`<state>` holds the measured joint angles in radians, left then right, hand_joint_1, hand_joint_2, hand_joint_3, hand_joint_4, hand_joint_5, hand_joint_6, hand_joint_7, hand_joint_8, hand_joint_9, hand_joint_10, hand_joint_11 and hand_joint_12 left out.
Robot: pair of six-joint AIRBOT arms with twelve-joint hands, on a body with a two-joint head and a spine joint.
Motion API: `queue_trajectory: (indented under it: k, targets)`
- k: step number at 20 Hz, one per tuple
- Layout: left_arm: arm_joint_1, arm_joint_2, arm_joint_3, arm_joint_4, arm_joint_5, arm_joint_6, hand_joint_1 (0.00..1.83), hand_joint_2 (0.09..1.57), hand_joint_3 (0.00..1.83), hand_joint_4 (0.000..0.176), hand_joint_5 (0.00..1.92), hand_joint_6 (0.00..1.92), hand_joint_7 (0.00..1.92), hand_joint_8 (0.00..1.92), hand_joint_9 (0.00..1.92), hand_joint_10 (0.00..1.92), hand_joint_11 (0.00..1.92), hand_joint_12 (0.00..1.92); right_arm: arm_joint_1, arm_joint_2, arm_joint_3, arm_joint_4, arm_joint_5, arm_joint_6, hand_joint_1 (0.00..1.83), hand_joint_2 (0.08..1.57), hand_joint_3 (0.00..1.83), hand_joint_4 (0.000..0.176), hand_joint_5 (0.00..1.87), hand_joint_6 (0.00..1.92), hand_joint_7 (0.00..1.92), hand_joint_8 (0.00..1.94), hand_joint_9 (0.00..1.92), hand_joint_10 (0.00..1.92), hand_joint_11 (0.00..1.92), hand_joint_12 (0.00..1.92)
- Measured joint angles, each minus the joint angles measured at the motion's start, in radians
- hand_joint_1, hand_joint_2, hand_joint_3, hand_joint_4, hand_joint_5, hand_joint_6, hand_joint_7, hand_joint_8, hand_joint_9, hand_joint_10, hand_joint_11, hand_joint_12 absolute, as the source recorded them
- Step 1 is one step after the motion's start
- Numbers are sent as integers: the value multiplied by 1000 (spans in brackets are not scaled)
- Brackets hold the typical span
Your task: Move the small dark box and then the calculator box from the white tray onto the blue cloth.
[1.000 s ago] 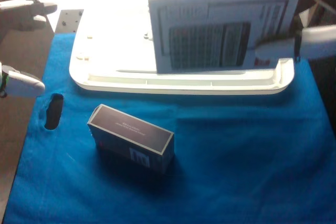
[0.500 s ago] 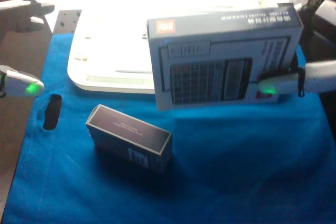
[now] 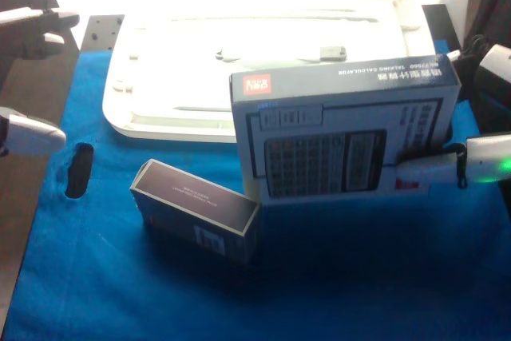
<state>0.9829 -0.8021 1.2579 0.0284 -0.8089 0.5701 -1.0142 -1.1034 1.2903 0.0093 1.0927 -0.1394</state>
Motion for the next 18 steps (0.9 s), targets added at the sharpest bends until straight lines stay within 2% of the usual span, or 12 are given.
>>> queue_trajectory:
  k: [2, 4, 5, 6, 7, 8, 9, 10, 11, 15, 18]
  targets:
    - [4, 1, 0, 0, -4, 0, 694, 846, 2, 113, 160, 2, 462, 2, 495, 6, 0, 1220, -13, 1, -5, 8, 6, -5, 1285, 1067, 0, 0, 1011, 707, 1198, 832, 1247, 822, 1016, 1448]
    - [7, 1, 0, -2, -1, 0, 689, 838, 0, 123, 173, 5, 466, 2, 493, 5, 0, 1192, -18, 1, -5, 11, 2, -6, 1294, 1044, 0, 0, 1084, 592, 1243, 746, 1263, 668, 1002, 1362]
    - [7, 1, -2, -3, -3, 1, 684, 840, 0, 120, 172, 5, 469, 3, 496, 6, 0, 1189, -18, 1, -7, 13, 0, -6, 1297, 1032, 0, 0, 1183, 387, 1227, 803, 1243, 830, 1007, 1469]
    - [8, 1, -2, -6, -5, 0, 676, 847, 2, 112, 165, 1, 462, 1, 498, 6, 0, 1175, -18, 1, -9, 11, 2, -6, 1293, 1043, 2, 0, 1226, 256, 1157, 955, 1168, 1085, 987, 1640]
    - [8, 1, -2, -5, -5, 0, 692, 839, 0, 115, 167, 1, 467, 2, 507, 9, 0, 1187, -18, 1, -10, 9, 9, -7, 1226, 998, 0, 0, 1295, 354, 1053, 605, 969, 1015, 766, 1629]
    - [11, 1, -2, -6, -6, 0, 686, 832, 0, 117, 170, 2, 470, 2, 513, 10, 0, 1194, -19, 2, -14, 16, 11, -10, 1185, 894, 0, 0, 1068, 129, 1102, 296, 939, 666, 587, 1429]
    - [14, 1, -2, -7, -8, 0, 693, 833, 0, 115, 175, 3, 470, 2, 514, 11, 0, 1198, -26, 3, -15, 23, 24, -10, 1128, 848, 0, 0, 961, 36, 1053, 102, 983, 389, 598, 1194]
    - [14, 1, -3, -6, -7, 0, 695, 832, 0, 112, 179, 3, 473, 2, 515, 10, 0, 1211, -31, 6, -19, 30, 35, -8, 1098, 826, 0, 0, 902, 8, 1009, 26, 1047, 195, 590, 1038]
    - [14, 1, -5, -10, -5, 2, 691, 847, 3, 103, 180, 2, 478, 3, 511, 7, 0, 1232, -32, 10, -24, 33, 48, -7, 1063, 782, 0, 0, 818, 1, 872, 4, 1019, 87, 699, 970]
    - [17, 1, -4, -14, -11, 1, 679, 880, 9, 86, 166, 0, 479, 0, 516, 8, 0, 1261, -41, 28, -43, 34, 103, -4, 997, 781, 0, 0, 598, 0, 769, 0, 885, 1, 653, 836]
    - [19, 1, -5, -14, -12, 1, 670, 886, 4, 88, 156, 0, 464, 0, 510, 3, 0, 1250, -41, 29, -43, 32, 116, -3, 899, 786, 0, 0, 526, 0, 746, 5, 855, 0, 642, 779]
